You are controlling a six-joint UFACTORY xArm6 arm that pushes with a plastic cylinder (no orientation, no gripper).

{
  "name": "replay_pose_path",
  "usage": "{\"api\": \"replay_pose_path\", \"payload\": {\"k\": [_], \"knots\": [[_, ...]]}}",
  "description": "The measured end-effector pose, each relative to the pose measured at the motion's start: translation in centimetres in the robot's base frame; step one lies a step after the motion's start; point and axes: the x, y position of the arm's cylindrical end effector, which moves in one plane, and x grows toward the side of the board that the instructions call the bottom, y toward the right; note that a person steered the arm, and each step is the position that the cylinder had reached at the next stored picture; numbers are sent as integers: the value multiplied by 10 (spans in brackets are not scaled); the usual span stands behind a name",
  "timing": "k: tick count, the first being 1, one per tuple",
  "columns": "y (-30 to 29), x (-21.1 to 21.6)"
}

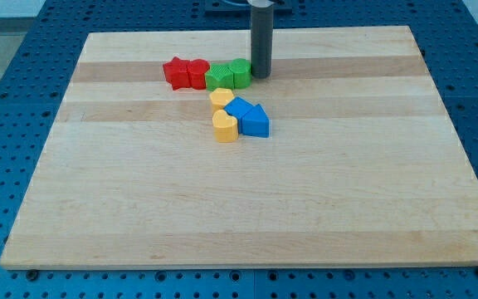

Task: Place the yellow hexagon to the top left of the yellow heart

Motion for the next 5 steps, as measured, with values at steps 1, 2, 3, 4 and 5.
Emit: {"api": "replay_pose_path", "payload": {"k": [1, 2, 3, 4, 5], "knots": [[5, 12], [3, 38], [-10, 51], [-32, 53], [-46, 64]]}}
